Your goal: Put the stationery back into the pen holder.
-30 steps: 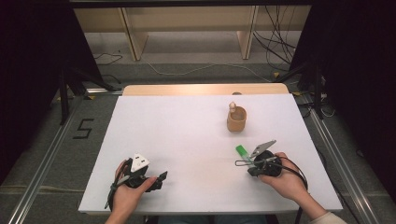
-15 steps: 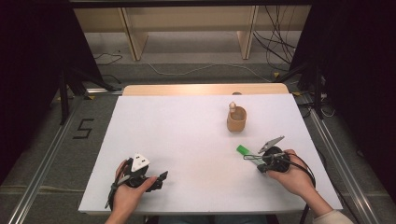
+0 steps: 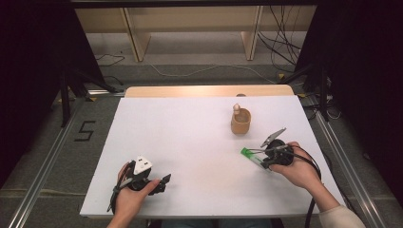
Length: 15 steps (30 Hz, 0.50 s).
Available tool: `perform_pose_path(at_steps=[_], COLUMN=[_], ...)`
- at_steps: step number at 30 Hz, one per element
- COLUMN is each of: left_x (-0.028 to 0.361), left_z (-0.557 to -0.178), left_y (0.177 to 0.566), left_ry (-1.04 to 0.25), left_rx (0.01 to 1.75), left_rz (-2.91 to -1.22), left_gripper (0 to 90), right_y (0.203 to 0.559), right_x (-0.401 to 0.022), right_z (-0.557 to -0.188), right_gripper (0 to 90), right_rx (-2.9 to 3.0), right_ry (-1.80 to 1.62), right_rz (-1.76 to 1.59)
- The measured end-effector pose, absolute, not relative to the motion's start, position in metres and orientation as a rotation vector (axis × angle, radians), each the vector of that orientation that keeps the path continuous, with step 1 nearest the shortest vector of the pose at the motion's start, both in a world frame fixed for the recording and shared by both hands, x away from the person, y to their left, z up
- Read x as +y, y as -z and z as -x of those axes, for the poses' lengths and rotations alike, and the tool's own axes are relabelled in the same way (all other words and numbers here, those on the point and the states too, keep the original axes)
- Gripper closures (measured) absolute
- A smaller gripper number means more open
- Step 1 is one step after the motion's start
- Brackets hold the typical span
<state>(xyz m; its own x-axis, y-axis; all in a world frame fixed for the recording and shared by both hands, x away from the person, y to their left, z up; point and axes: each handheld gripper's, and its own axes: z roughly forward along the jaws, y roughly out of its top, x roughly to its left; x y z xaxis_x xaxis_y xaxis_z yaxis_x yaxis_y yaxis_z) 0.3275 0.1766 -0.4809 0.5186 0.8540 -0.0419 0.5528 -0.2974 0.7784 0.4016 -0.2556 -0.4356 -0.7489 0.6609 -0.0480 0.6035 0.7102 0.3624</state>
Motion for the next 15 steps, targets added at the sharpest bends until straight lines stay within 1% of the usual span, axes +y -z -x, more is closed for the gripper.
perform_pose_path(at_steps=[2,4,5,7,8,9,10,11,13,15], left_x=[0.177,0.177,0.177,0.177,0.177,0.177,0.177,0.177,0.177,0.177], left_z=[-0.328,-0.328,-0.328,-0.328,-0.328,-0.328,-0.328,-0.328,-0.328,-0.328], left_y=[0.481,0.481,0.481,0.481,0.481,0.481,0.482,0.482,0.482,0.481], left_ry=[-0.497,-0.497,-0.497,-0.497,-0.498,-0.499,-0.497,-0.497,-0.495,-0.494], left_rx=[1.147,1.146,1.146,1.149,1.15,1.149,1.151,1.151,1.149,1.148], left_rz=[-1.99,-1.99,-1.99,-1.985,-1.985,-1.987,-1.985,-1.985,-1.985,-1.99], left_gripper=[16.9,16.9,16.9,16.9,16.9,16.9,16.9,16.9,16.9,16.9], right_y=[0.435,0.436,0.436,0.437,0.437,0.437,0.436,0.436,0.437,0.437], right_x=[-0.254,-0.251,-0.251,-0.248,-0.247,-0.247,-0.246,-0.246,-0.244,-0.241], right_z=[-0.405,-0.415,-0.415,-0.422,-0.423,-0.423,-0.427,-0.427,-0.43,-0.431], right_gripper=[75.9,71.2,71.2,64.3,61.9,61.9,57.6,57.6,54.1,53.1], right_rx=[2.743,2.755,2.755,2.759,2.759,2.759,2.768,2.768,2.793,2.804], right_ry=[-0.47,-0.416,-0.416,-0.383,-0.372,-0.372,-0.361,-0.361,-0.322,-0.306], right_rz=[-1.03,-1.046,-1.046,-1.056,-1.061,-1.061,-1.064,-1.064,-1.056,-1.05])
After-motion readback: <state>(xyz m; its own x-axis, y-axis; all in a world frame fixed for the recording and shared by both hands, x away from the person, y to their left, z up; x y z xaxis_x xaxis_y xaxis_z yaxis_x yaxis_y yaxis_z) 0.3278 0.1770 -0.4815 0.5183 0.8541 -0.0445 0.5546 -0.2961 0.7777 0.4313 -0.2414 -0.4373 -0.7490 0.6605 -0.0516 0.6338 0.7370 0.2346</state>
